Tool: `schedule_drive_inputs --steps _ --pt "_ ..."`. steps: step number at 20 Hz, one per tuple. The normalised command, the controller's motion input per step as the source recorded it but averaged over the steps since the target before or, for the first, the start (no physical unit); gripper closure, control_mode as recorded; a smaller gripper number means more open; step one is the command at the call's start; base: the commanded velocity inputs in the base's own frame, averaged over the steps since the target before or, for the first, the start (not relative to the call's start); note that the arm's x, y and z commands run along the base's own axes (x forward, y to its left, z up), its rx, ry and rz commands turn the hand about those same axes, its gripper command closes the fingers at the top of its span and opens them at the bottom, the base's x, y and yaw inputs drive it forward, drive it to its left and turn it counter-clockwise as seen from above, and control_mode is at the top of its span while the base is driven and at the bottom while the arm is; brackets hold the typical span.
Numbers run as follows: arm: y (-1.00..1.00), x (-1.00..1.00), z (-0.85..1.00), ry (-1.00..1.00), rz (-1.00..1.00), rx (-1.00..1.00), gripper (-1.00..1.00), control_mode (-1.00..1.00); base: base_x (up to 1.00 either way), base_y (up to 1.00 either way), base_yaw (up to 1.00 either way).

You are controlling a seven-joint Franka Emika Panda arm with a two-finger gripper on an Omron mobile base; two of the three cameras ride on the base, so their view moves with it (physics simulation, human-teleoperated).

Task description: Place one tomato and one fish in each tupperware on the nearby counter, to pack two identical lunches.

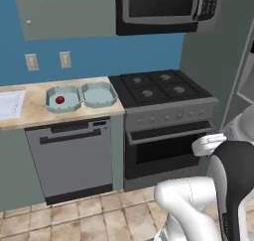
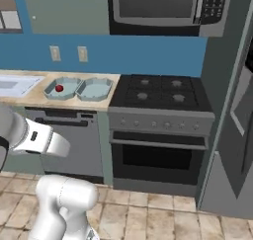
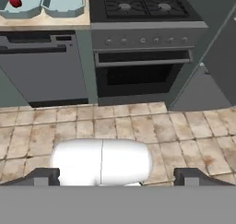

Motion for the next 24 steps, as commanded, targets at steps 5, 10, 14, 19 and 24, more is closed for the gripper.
schedule_drive_inputs --steps 5,10,14,19,24 --pt "0.00 0.00 0.00 0.00 0.00 0.00 -1.00 1.00 -0.65 -1.00 -0.17" --pt "0.00 0.00 0.00 0.00 0.00 0.00 -1.00 1.00 -0.26 -1.00 -0.15" --pt "0.00 0.00 0.00 0.00 0.00 0.00 -1.00 1.00 0.00 -1.00 -0.14" --pt "0.00 0.00 0.00 0.00 0.00 0.00 -1.00 1.00 0.09 -1.00 -0.10" --pt "0.00 0.00 0.00 0.00 0.00 0.00 -1.00 1.00 0.24 -1.00 -0.03"
